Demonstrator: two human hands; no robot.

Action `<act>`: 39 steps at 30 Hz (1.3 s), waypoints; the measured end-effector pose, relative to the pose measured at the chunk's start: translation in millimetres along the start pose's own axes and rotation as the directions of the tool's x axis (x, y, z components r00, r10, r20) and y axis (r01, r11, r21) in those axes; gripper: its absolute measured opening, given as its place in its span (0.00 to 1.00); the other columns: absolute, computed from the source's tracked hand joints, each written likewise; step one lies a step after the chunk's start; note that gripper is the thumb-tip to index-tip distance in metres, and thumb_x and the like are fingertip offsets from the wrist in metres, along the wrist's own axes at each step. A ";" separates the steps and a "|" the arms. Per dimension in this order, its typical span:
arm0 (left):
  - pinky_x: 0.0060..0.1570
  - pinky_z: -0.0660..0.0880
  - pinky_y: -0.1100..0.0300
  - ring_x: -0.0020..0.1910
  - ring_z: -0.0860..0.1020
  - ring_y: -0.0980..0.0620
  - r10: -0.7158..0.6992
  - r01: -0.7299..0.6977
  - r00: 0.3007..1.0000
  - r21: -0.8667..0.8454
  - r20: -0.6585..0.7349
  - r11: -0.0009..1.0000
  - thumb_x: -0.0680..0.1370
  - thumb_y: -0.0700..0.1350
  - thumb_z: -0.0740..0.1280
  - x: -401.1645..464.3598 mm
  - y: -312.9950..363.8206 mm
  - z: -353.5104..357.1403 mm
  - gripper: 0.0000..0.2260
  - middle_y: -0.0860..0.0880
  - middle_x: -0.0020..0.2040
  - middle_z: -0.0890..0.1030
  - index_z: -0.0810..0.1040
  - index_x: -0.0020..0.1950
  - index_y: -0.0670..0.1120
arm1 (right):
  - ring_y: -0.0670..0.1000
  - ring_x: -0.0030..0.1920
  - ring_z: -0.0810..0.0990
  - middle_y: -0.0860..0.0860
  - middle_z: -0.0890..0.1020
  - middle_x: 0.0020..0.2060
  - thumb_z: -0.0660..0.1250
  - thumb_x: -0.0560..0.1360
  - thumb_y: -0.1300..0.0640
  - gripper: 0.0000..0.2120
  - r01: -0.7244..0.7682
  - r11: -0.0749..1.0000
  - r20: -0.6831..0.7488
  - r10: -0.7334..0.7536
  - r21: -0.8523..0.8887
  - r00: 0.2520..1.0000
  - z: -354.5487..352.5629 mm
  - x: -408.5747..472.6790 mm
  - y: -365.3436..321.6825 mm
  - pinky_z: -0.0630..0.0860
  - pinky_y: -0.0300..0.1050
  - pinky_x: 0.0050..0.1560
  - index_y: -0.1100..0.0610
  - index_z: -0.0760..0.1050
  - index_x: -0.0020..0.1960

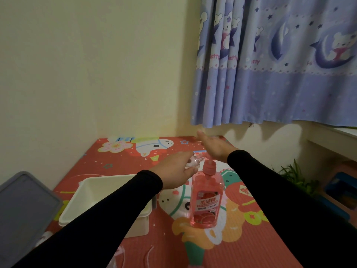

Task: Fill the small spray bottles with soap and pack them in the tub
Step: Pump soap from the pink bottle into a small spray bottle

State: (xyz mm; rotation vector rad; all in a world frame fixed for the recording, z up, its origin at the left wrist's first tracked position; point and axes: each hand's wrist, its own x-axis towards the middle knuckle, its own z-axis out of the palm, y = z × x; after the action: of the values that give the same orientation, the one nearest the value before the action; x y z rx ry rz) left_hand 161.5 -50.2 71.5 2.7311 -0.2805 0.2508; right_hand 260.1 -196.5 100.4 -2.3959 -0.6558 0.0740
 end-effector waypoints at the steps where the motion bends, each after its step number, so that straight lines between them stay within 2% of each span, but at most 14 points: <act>1: 0.57 0.69 0.56 0.61 0.73 0.48 0.002 -0.002 1.000 0.005 -0.004 1.000 0.81 0.53 0.60 -0.1 -0.5 0.4 0.20 0.46 0.65 0.73 0.66 0.71 0.46 | 0.53 0.73 0.65 0.54 0.69 0.72 0.41 0.81 0.37 0.33 -0.004 1.000 0.003 0.004 0.021 1.000 1.3 0.7 0.2 0.58 0.47 0.72 0.55 0.68 0.73; 3: 0.56 0.69 0.56 0.60 0.73 0.48 0.000 0.000 1.000 0.006 -0.002 1.000 0.81 0.53 0.60 -0.6 -1.6 4.6 0.20 0.47 0.65 0.73 0.66 0.71 0.47 | 0.53 0.72 0.67 0.54 0.70 0.72 0.40 0.79 0.35 0.35 -0.017 0.998 0.027 0.015 0.052 1.000 8.6 2.5 3.1 0.58 0.50 0.74 0.55 0.69 0.72; 7: 0.55 0.71 0.53 0.56 0.73 0.48 -0.013 0.013 1.000 -0.013 0.007 1.000 0.81 0.53 0.60 -2.2 -4.1 14.7 0.15 0.47 0.60 0.75 0.69 0.63 0.47 | 0.54 0.72 0.67 0.53 0.70 0.72 0.38 0.77 0.32 0.38 -0.053 0.999 0.063 0.053 0.002 0.997 18.1 4.7 10.0 0.59 0.55 0.74 0.53 0.69 0.72; 10: 0.57 0.70 0.56 0.60 0.74 0.48 -0.016 0.017 1.000 -0.024 0.012 1.000 0.81 0.54 0.60 -1.6 -3.6 10.6 0.20 0.48 0.64 0.74 0.67 0.70 0.47 | 0.55 0.74 0.64 0.54 0.67 0.74 0.38 0.78 0.33 0.38 -0.048 0.998 0.062 0.051 -0.046 0.997 14.1 2.6 5.3 0.56 0.52 0.74 0.54 0.66 0.74; 12: 0.54 0.68 0.59 0.59 0.74 0.49 -0.011 0.011 1.000 -0.023 0.005 1.000 0.81 0.53 0.60 -0.7 -2.0 6.1 0.22 0.48 0.65 0.73 0.64 0.73 0.47 | 0.54 0.74 0.64 0.54 0.67 0.73 0.39 0.79 0.35 0.35 -0.031 0.999 0.042 0.033 -0.031 0.999 7.9 1.1 1.8 0.56 0.49 0.73 0.55 0.65 0.74; 15: 0.53 0.67 0.60 0.61 0.74 0.48 0.002 -0.003 1.000 -0.044 -0.018 0.999 0.81 0.53 0.60 -0.4 -0.6 3.3 0.21 0.48 0.65 0.73 0.65 0.72 0.47 | 0.52 0.68 0.69 0.53 0.74 0.64 0.42 0.80 0.36 0.34 -0.019 1.000 -0.012 0.019 0.014 1.000 0.9 0.2 0.4 0.61 0.46 0.68 0.57 0.68 0.72; 17: 0.53 0.67 0.60 0.59 0.74 0.49 0.002 -0.003 1.000 -0.034 -0.020 0.999 0.81 0.53 0.60 -1.3 -0.7 4.7 0.20 0.48 0.65 0.73 0.66 0.71 0.47 | 0.53 0.71 0.68 0.54 0.71 0.71 0.41 0.80 0.35 0.35 -0.016 0.999 0.009 0.016 0.029 1.000 4.0 2.5 1.5 0.60 0.48 0.72 0.56 0.68 0.72; 20: 0.53 0.69 0.56 0.56 0.74 0.48 0.000 0.000 1.000 -0.009 -0.006 1.000 0.81 0.53 0.60 -2.5 -2.1 10.5 0.17 0.47 0.63 0.74 0.68 0.67 0.46 | 0.53 0.72 0.67 0.53 0.70 0.72 0.39 0.78 0.33 0.37 -0.039 0.999 0.051 0.038 0.011 0.998 14.4 5.7 8.8 0.58 0.52 0.74 0.54 0.69 0.72; 23: 0.59 0.68 0.56 0.62 0.72 0.48 -0.017 0.017 1.000 0.013 0.023 1.000 0.82 0.53 0.59 -3.4 -2.1 11.7 0.21 0.47 0.67 0.71 0.64 0.72 0.46 | 0.54 0.72 0.67 0.53 0.70 0.72 0.37 0.77 0.31 0.39 -0.043 0.999 0.059 0.043 -0.013 0.997 17.5 5.8 11.8 0.59 0.54 0.73 0.53 0.69 0.72; 26: 0.55 0.69 0.57 0.60 0.74 0.48 -0.018 0.018 0.999 -0.005 0.035 1.000 0.82 0.54 0.59 -3.4 -0.6 7.3 0.22 0.47 0.67 0.72 0.64 0.73 0.47 | 0.53 0.74 0.64 0.53 0.67 0.74 0.38 0.77 0.32 0.38 -0.051 0.998 0.068 0.053 -0.030 0.996 13.2 5.3 8.8 0.55 0.52 0.75 0.53 0.66 0.74; 31: 0.50 0.67 0.59 0.53 0.74 0.50 0.000 0.000 1.000 -0.035 -0.006 0.999 0.81 0.52 0.60 -2.7 2.5 -0.5 0.18 0.48 0.61 0.74 0.68 0.68 0.46 | 0.53 0.75 0.61 0.53 0.65 0.75 0.41 0.80 0.37 0.33 -0.008 1.000 0.013 0.008 -0.019 1.000 0.4 3.3 1.9 0.55 0.47 0.73 0.54 0.65 0.74; 35: 0.51 0.70 0.54 0.52 0.74 0.46 -0.007 0.008 1.000 -0.009 0.016 1.000 0.81 0.52 0.60 -4.1 0.9 7.0 0.11 0.46 0.57 0.75 0.69 0.58 0.45 | 0.54 0.74 0.63 0.54 0.66 0.74 0.38 0.79 0.34 0.36 -0.025 0.999 0.059 0.028 -0.041 0.998 13.8 4.8 7.7 0.55 0.51 0.75 0.54 0.66 0.74; 39: 0.50 0.70 0.56 0.52 0.74 0.49 -0.013 0.013 0.999 0.003 0.032 1.000 0.82 0.53 0.59 -2.2 -0.1 7.4 0.17 0.47 0.60 0.74 0.68 0.66 0.46 | 0.55 0.74 0.64 0.55 0.67 0.73 0.37 0.79 0.36 0.35 -0.034 0.993 0.065 0.041 -0.112 0.997 16.1 6.7 8.5 0.56 0.51 0.73 0.54 0.65 0.74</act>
State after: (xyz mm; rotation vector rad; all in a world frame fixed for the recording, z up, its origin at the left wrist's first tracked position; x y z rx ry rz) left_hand 160.4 -52.6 64.3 2.7412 -0.2716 0.2038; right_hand 266.3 -189.8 83.3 -2.5224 -0.6617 0.1384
